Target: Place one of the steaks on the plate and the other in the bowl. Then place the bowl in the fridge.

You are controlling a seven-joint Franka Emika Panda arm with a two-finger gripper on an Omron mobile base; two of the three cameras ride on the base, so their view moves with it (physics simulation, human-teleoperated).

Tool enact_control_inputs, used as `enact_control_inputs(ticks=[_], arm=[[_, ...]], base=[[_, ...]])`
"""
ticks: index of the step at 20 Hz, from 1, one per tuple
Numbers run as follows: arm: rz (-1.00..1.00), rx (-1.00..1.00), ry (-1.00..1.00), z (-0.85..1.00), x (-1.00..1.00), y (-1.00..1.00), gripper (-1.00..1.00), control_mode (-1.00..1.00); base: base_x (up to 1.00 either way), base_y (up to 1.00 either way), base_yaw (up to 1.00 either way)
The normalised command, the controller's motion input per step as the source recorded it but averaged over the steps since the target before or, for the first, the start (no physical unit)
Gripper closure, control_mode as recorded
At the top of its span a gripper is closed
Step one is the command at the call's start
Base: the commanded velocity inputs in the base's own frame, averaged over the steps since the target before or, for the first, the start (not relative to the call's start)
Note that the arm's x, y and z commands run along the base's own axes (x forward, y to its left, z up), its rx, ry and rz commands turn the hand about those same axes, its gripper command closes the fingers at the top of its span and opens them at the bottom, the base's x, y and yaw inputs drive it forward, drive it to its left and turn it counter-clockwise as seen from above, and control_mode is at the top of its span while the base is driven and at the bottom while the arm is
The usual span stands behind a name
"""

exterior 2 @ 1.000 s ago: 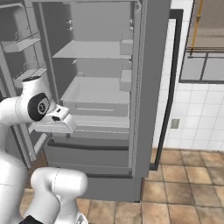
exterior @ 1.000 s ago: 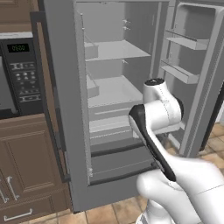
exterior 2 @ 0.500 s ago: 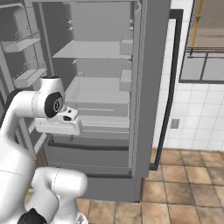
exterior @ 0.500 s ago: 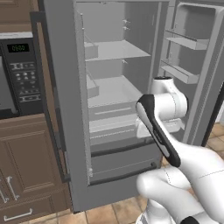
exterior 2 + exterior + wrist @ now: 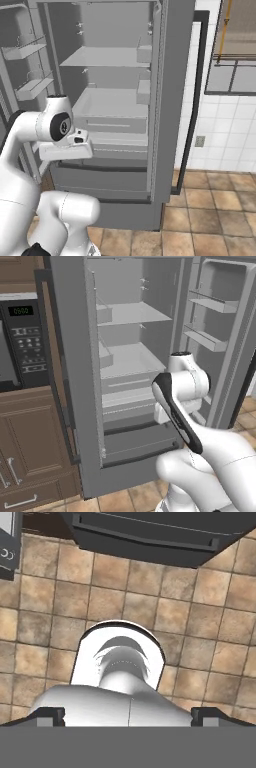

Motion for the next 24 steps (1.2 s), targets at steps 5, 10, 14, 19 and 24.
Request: enact_control_inputs(ticks=[5,10,14,19,24], arm=[[0.00,0.00,0.00,-0.01,-0.01,0.03,-1.00,-1.00],[0.00,0.00,0.00,0.00,-0.01,0.00,-1.00,1.00],[0.00,0.00,0.00,0.00,0.00,0.00,-1.00,1.00],[0.00,0.00,0.00,0.00,0.00,0.00,-1.00,1.00],[0.00,0.00,0.00,0.00,0.00,0.00,-1.00,1.00]], base=[[0.00,0.00,0.00],[-0.14,-0.02,0.13],[-0.30,-0.04,0.37],[-0.28,-0.15,0.58],[-0.51,-0.23,0.65]])
